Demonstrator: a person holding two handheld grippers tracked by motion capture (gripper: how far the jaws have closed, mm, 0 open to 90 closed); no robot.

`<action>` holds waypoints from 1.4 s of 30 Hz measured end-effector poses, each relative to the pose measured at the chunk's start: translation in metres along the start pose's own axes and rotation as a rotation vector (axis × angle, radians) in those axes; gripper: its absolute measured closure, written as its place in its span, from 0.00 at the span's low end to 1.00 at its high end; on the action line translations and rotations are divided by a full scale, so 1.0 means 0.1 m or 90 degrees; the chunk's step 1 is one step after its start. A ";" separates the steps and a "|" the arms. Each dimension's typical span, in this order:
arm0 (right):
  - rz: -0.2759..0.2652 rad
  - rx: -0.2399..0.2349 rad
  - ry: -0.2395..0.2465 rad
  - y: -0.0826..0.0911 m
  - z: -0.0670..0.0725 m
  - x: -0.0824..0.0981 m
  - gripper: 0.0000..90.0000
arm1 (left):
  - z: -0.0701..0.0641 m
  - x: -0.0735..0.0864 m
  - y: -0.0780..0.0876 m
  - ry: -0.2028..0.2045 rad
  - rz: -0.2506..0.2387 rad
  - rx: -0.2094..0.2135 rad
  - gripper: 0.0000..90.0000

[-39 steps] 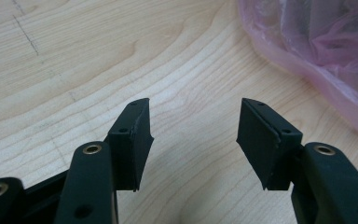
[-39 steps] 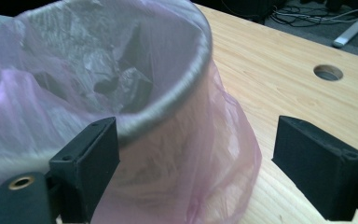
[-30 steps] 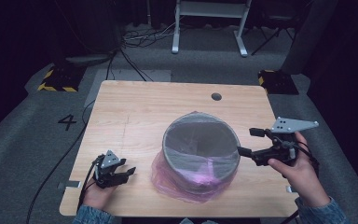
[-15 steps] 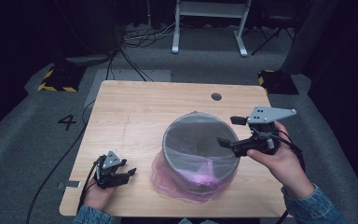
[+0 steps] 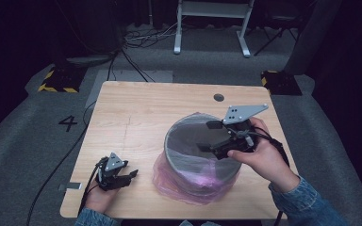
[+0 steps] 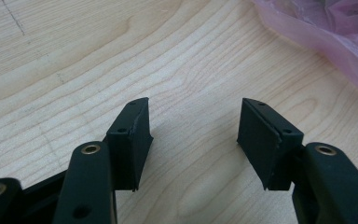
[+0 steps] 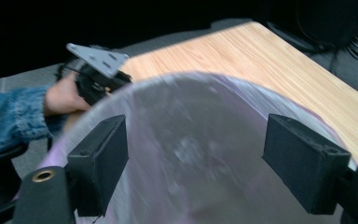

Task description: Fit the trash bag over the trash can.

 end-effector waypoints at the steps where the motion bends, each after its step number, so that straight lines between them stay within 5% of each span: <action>1: -0.003 -0.006 0.007 -0.03 0.02 -0.02 0.24 | 0.00 0.00 0.00 0.002 0.000 -0.001 0.49; 10: 0.024 -0.039 0.032 -0.33 0.09 -0.05 0.23 | -0.02 0.00 0.00 -0.010 0.003 -0.007 0.48; 22: 0.125 -0.080 0.076 -0.73 0.17 0.13 0.23 | -0.01 0.00 0.00 -0.014 0.004 -0.008 0.48; 42: 0.270 -0.092 0.053 -1.15 0.04 0.42 0.30 | -0.02 0.00 0.00 -0.014 0.004 -0.006 0.47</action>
Point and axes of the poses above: each handheld gripper's, and its own axes: y roughly backward along the jaws, x roughly out of its underside, z roughly to its left, the point moved 2 cm from there along -y, roughly forward along the jaws, and after that the axes turned 1 degree about x, right-handed, at the moved point
